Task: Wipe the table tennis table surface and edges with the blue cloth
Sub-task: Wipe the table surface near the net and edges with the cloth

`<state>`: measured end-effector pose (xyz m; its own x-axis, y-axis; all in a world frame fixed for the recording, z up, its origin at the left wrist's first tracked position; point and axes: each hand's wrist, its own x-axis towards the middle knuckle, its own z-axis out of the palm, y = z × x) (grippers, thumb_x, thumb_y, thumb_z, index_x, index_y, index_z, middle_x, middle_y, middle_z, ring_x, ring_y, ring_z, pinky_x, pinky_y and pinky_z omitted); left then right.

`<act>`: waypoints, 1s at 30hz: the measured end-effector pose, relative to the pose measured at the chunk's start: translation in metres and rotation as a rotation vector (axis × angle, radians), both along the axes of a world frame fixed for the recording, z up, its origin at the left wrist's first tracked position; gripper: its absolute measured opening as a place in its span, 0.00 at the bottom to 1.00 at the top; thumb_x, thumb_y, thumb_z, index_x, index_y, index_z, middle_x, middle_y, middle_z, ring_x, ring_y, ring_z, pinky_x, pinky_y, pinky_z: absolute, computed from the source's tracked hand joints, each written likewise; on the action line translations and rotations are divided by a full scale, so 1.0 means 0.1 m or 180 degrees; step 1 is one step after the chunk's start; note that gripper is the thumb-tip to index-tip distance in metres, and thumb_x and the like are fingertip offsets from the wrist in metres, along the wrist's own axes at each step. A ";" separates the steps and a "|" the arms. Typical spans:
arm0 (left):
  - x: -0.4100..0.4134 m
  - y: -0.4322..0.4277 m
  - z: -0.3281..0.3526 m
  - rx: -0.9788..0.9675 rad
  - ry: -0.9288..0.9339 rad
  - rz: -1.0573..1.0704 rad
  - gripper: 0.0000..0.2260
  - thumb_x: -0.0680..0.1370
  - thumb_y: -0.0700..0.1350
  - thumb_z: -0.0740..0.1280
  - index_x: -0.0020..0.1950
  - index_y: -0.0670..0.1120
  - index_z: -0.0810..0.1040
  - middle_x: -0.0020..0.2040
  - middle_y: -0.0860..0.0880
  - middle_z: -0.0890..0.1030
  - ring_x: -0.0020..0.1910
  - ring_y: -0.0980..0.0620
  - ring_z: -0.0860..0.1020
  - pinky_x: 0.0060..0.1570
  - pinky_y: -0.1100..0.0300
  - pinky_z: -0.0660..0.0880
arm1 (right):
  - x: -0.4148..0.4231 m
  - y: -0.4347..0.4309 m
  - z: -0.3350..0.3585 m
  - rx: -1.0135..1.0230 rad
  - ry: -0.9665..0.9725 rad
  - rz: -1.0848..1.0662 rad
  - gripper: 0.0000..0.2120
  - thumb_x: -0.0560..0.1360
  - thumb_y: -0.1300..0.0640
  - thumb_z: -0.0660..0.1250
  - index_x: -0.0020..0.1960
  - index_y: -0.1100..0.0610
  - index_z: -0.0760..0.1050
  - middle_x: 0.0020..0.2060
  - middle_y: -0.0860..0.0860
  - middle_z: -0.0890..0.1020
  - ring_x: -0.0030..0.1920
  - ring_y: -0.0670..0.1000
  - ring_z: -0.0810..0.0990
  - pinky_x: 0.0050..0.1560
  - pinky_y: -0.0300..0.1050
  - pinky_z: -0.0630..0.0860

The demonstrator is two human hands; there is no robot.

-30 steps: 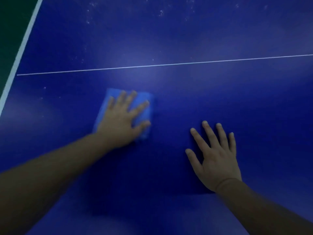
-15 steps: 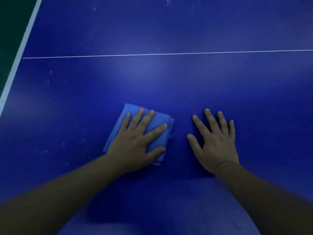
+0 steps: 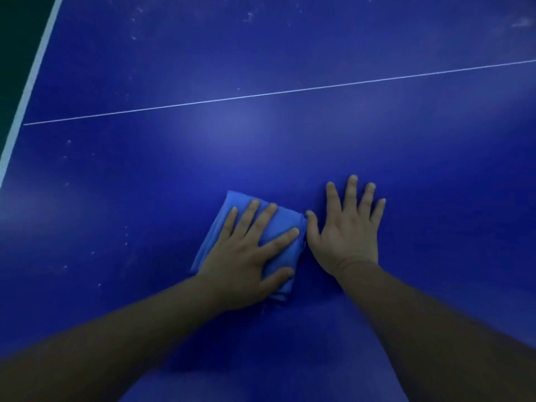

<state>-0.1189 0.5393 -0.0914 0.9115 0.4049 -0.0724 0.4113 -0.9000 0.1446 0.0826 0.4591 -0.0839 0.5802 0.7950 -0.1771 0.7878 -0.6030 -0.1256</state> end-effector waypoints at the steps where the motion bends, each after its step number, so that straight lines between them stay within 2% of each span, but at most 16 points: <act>1: 0.08 0.12 0.00 0.0031 0.0014 -0.0123 0.30 0.80 0.70 0.51 0.81 0.63 0.54 0.83 0.46 0.52 0.82 0.41 0.48 0.77 0.37 0.46 | 0.00 0.00 0.00 -0.0002 0.0021 0.0026 0.34 0.80 0.37 0.45 0.82 0.51 0.49 0.81 0.59 0.45 0.79 0.67 0.40 0.77 0.68 0.39; 3: 0.43 0.45 0.05 0.0144 0.0152 -0.0119 0.30 0.79 0.70 0.49 0.80 0.63 0.54 0.83 0.46 0.53 0.81 0.41 0.50 0.77 0.38 0.46 | 0.02 0.01 -0.01 -0.0008 0.0053 0.0050 0.34 0.80 0.39 0.42 0.82 0.51 0.49 0.81 0.58 0.45 0.79 0.67 0.39 0.76 0.68 0.38; 7: 1.10 1.24 0.10 -0.0005 0.0414 0.0978 0.31 0.78 0.72 0.44 0.80 0.65 0.48 0.83 0.49 0.46 0.81 0.42 0.43 0.77 0.38 0.39 | 0.02 0.00 -0.01 -0.0065 0.0005 0.0084 0.34 0.78 0.37 0.37 0.82 0.47 0.46 0.81 0.57 0.43 0.79 0.67 0.37 0.76 0.68 0.38; 10: 0.96 1.17 0.08 0.0059 0.0371 0.1359 0.33 0.77 0.72 0.42 0.81 0.64 0.48 0.83 0.48 0.46 0.81 0.41 0.42 0.77 0.37 0.40 | 0.03 0.02 0.00 -0.0095 0.0035 0.0154 0.32 0.79 0.36 0.37 0.82 0.43 0.45 0.81 0.57 0.41 0.79 0.67 0.36 0.76 0.68 0.38; 12: 0.53 0.70 0.06 0.0145 0.0117 0.0949 0.32 0.78 0.71 0.46 0.81 0.62 0.53 0.83 0.45 0.51 0.81 0.38 0.47 0.76 0.34 0.46 | 0.04 0.01 0.01 -0.0123 0.0049 0.0201 0.32 0.79 0.35 0.40 0.81 0.42 0.45 0.81 0.58 0.42 0.79 0.68 0.37 0.76 0.69 0.39; 14: 0.00 0.10 0.01 0.0105 -0.0116 0.0069 0.30 0.80 0.69 0.51 0.81 0.61 0.58 0.83 0.44 0.54 0.81 0.38 0.50 0.75 0.33 0.48 | 0.04 0.02 0.02 -0.0158 0.0023 0.0251 0.33 0.79 0.34 0.40 0.81 0.43 0.45 0.81 0.59 0.42 0.78 0.68 0.38 0.76 0.70 0.39; 16: -0.32 0.06 0.01 0.0061 -0.0057 -0.0498 0.29 0.80 0.69 0.55 0.80 0.61 0.60 0.82 0.45 0.55 0.81 0.39 0.53 0.76 0.35 0.50 | 0.04 0.02 0.02 -0.0189 -0.0001 0.0263 0.33 0.79 0.33 0.39 0.82 0.43 0.45 0.81 0.59 0.42 0.79 0.68 0.38 0.76 0.70 0.39; 17: -0.34 0.24 0.02 0.0166 -0.0049 -0.0420 0.29 0.79 0.68 0.55 0.79 0.61 0.62 0.82 0.44 0.58 0.80 0.38 0.56 0.75 0.35 0.52 | 0.04 0.02 0.03 -0.0191 -0.0007 0.0262 0.33 0.79 0.33 0.39 0.82 0.43 0.45 0.81 0.59 0.42 0.79 0.68 0.38 0.76 0.70 0.39; 18: -0.29 0.46 0.03 0.0291 -0.0027 -0.0023 0.29 0.79 0.67 0.55 0.79 0.60 0.61 0.81 0.43 0.59 0.79 0.37 0.57 0.74 0.34 0.53 | 0.03 0.02 0.03 -0.0186 -0.0011 0.0259 0.33 0.79 0.33 0.39 0.82 0.43 0.45 0.81 0.59 0.42 0.79 0.68 0.38 0.76 0.70 0.39; 19: -0.21 0.71 0.05 0.0308 0.0064 0.0653 0.30 0.79 0.67 0.53 0.80 0.59 0.59 0.81 0.42 0.58 0.80 0.36 0.56 0.74 0.34 0.52 | 0.04 0.02 0.02 -0.0175 -0.0017 0.0264 0.33 0.79 0.33 0.40 0.82 0.43 0.46 0.81 0.59 0.42 0.79 0.68 0.38 0.76 0.70 0.39; 21: -0.04 1.13 0.12 0.0088 0.0271 0.2077 0.30 0.81 0.68 0.49 0.81 0.60 0.54 0.83 0.44 0.52 0.81 0.38 0.50 0.76 0.35 0.47 | 0.05 0.02 0.01 -0.0161 -0.0017 0.0259 0.33 0.80 0.32 0.40 0.81 0.43 0.46 0.81 0.58 0.42 0.79 0.68 0.38 0.76 0.69 0.39; 22: 0.03 1.19 0.12 0.0000 0.0274 0.2481 0.30 0.81 0.68 0.48 0.82 0.60 0.53 0.83 0.44 0.50 0.81 0.38 0.47 0.76 0.35 0.45 | 0.05 0.01 0.00 -0.0155 -0.0034 0.0261 0.33 0.80 0.32 0.40 0.81 0.43 0.46 0.81 0.58 0.42 0.79 0.68 0.38 0.76 0.69 0.39; 23: 0.10 1.11 0.10 -0.0023 0.0248 0.2595 0.31 0.81 0.68 0.49 0.82 0.59 0.52 0.83 0.43 0.49 0.81 0.38 0.46 0.76 0.34 0.45 | 0.05 0.01 -0.01 -0.0150 -0.0048 0.0261 0.33 0.79 0.32 0.40 0.81 0.43 0.46 0.81 0.57 0.42 0.79 0.68 0.38 0.76 0.69 0.39; 25: 0.18 0.60 0.04 0.0117 0.0171 0.2229 0.31 0.81 0.67 0.50 0.82 0.59 0.54 0.83 0.42 0.50 0.81 0.36 0.48 0.76 0.34 0.45 | 0.06 0.01 -0.01 -0.0167 -0.0027 0.0250 0.33 0.79 0.32 0.41 0.81 0.43 0.46 0.81 0.57 0.43 0.79 0.68 0.38 0.76 0.69 0.38; 28: -0.02 -0.49 -0.01 0.0028 -0.0160 0.1121 0.30 0.81 0.68 0.51 0.81 0.59 0.56 0.83 0.43 0.53 0.81 0.38 0.48 0.75 0.33 0.48 | 0.06 0.01 -0.01 -0.0154 -0.0011 0.0262 0.33 0.79 0.32 0.42 0.82 0.43 0.46 0.81 0.57 0.42 0.79 0.68 0.38 0.76 0.68 0.38; 30: -0.29 -0.67 -0.01 -0.0071 -0.0207 0.0772 0.30 0.81 0.68 0.53 0.81 0.59 0.58 0.82 0.45 0.55 0.81 0.39 0.50 0.76 0.34 0.50 | 0.05 0.01 -0.02 -0.0103 -0.0021 0.0288 0.33 0.79 0.32 0.42 0.82 0.43 0.46 0.81 0.57 0.42 0.79 0.68 0.38 0.76 0.68 0.37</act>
<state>-0.1475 0.4726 -0.0927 0.7909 0.6113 -0.0281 0.6040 -0.7723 0.1967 0.0880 0.4597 -0.0861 0.5076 0.8381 -0.2000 0.8399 -0.5330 -0.1017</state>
